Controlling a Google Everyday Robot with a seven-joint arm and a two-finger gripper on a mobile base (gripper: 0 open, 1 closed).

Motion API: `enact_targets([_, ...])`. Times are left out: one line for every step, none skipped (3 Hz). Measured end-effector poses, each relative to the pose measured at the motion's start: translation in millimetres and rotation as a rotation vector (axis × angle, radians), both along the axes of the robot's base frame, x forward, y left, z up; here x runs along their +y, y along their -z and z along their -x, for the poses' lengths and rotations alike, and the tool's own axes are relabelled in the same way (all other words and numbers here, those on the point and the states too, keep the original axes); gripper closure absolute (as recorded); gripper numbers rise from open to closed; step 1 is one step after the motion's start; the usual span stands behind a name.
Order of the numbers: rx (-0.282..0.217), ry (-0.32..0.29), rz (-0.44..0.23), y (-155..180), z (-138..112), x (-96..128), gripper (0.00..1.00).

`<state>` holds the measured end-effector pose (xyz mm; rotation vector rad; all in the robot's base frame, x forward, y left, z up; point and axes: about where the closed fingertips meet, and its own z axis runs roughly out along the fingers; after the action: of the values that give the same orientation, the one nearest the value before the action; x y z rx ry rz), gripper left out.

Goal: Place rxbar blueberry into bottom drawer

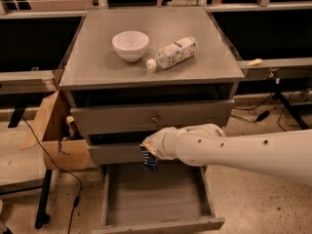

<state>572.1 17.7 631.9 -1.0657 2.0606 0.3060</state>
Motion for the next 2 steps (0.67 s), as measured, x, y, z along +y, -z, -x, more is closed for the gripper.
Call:
enact_targets([-0.013, -0.008, 0.004, 5, 2, 1, 1.00])
enact_targets([-0.046, -0.113, 0.024, 49, 16, 14, 1.00])
